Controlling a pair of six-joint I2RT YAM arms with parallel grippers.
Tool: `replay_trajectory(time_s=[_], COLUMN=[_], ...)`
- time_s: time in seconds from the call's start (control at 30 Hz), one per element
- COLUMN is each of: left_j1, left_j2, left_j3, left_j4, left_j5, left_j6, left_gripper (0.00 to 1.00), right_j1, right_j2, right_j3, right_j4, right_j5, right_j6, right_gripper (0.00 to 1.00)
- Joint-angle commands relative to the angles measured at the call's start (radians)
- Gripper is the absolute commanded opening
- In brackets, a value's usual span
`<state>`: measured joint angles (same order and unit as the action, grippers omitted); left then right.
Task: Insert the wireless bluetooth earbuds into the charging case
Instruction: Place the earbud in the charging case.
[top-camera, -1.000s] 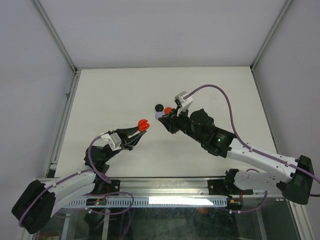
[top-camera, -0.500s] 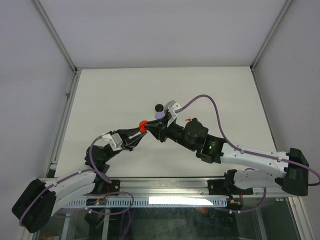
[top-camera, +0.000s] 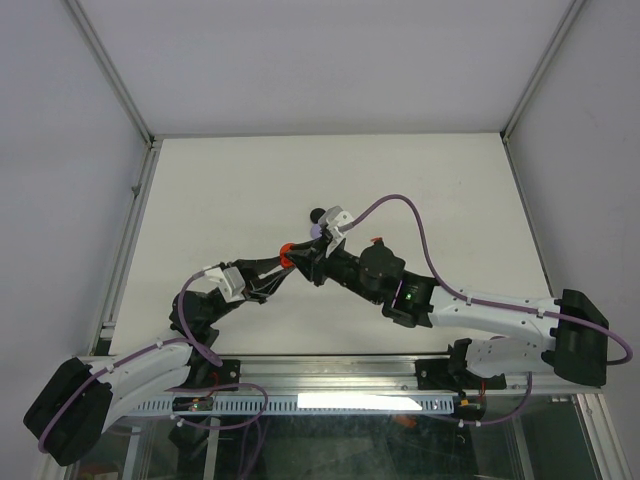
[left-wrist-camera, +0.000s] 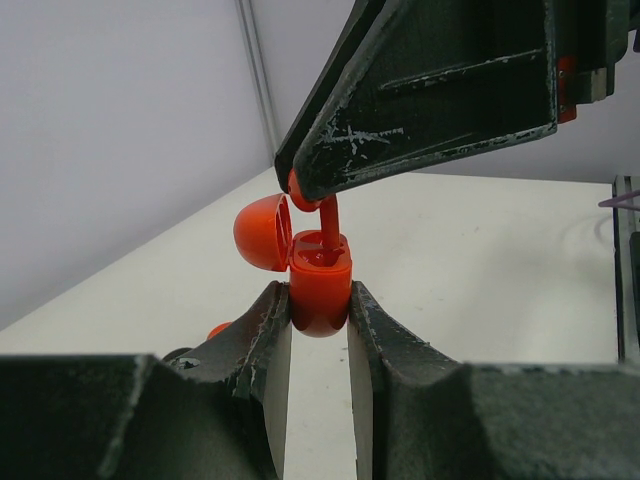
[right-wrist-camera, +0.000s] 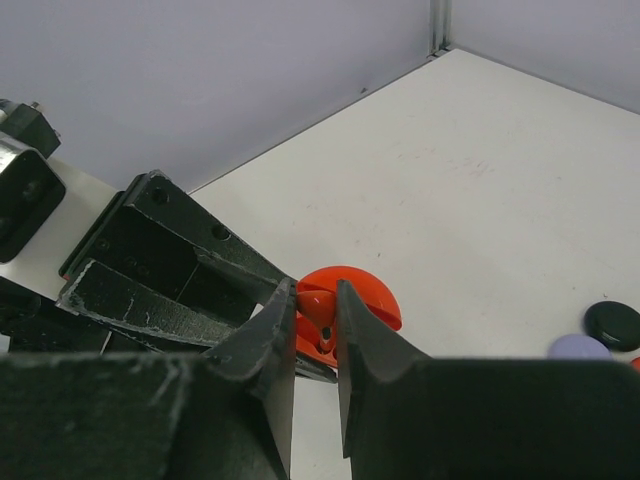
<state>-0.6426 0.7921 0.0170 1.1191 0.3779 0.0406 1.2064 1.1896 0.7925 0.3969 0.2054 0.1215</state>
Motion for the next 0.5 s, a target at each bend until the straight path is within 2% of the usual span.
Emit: replay_trajectory(time_s=[0.0,0.47], left_j1=[-0.009,-0.009], left_j2=[-0.004,-0.018], left_j3=[-0.080,-0.089], left_j4=[0.045,0.071], left_j5=[0.020,-0.032], left_j6=[-0.019,-0.080], left_gripper=[0.03,0.02], right_j1=[0.007,0.009], right_j2=[-0.002,0.002], right_j3=[0.018,-0.002], right_j4=[0.070,0.055], right_j5=[0.014,0.005], right_j6=[-0.011,-0.002], right_gripper=[0.15,0.14])
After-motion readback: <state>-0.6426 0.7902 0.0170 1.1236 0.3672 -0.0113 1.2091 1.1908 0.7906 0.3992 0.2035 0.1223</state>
